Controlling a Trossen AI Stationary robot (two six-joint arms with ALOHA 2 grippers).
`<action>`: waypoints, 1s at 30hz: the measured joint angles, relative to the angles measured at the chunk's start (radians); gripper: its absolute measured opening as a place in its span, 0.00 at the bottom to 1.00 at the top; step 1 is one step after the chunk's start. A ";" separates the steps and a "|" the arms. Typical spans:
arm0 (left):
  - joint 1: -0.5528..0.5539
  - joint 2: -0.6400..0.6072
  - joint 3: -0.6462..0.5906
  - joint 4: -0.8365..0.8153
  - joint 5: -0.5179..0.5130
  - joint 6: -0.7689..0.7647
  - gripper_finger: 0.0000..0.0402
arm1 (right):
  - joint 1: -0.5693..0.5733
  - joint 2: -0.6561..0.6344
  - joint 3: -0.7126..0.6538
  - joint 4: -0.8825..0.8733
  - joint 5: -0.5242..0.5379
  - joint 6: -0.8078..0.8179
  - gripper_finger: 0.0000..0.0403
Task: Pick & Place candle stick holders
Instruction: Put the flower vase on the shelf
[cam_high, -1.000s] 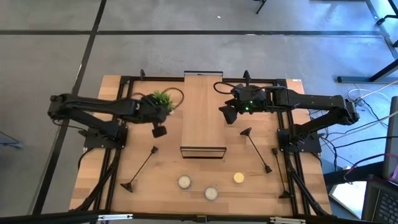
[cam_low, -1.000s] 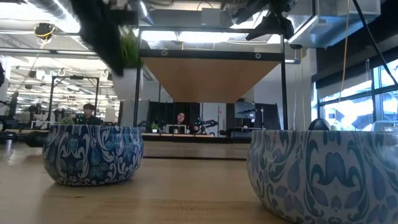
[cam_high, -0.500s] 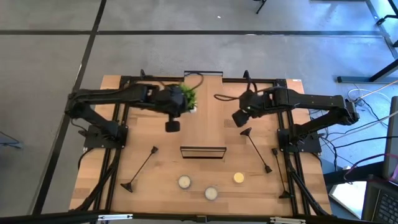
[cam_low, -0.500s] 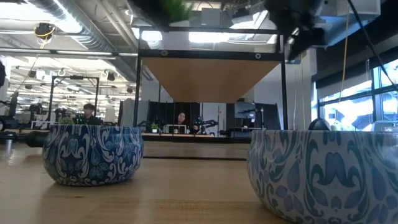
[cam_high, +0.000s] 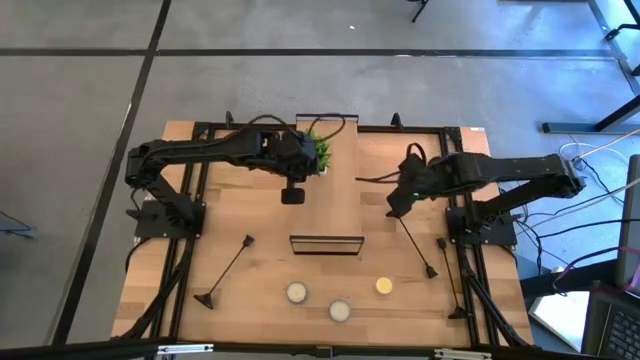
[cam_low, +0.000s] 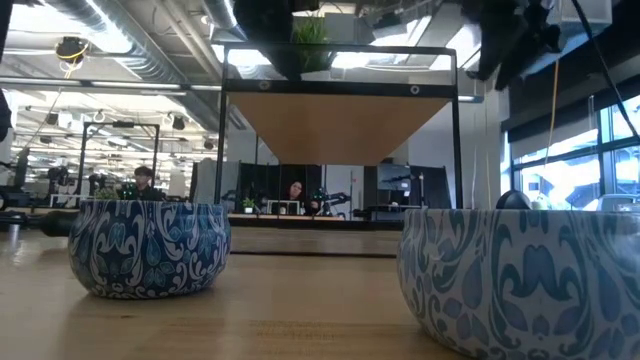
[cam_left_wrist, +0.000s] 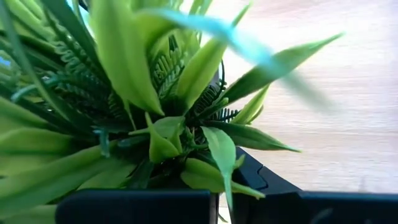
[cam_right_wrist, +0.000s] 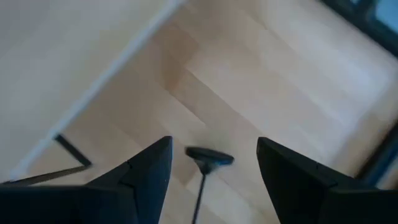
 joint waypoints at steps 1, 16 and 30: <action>0.003 -0.001 0.000 0.010 0.009 0.000 0.01 | 0.015 -0.016 0.000 0.019 0.013 -0.021 0.59; 0.015 0.056 0.021 0.056 0.070 0.071 0.00 | 0.111 -0.173 0.000 0.196 0.138 -0.115 0.59; 0.040 0.171 0.213 -0.137 0.133 0.070 0.00 | 0.116 -0.130 -0.001 0.204 0.132 -0.108 0.59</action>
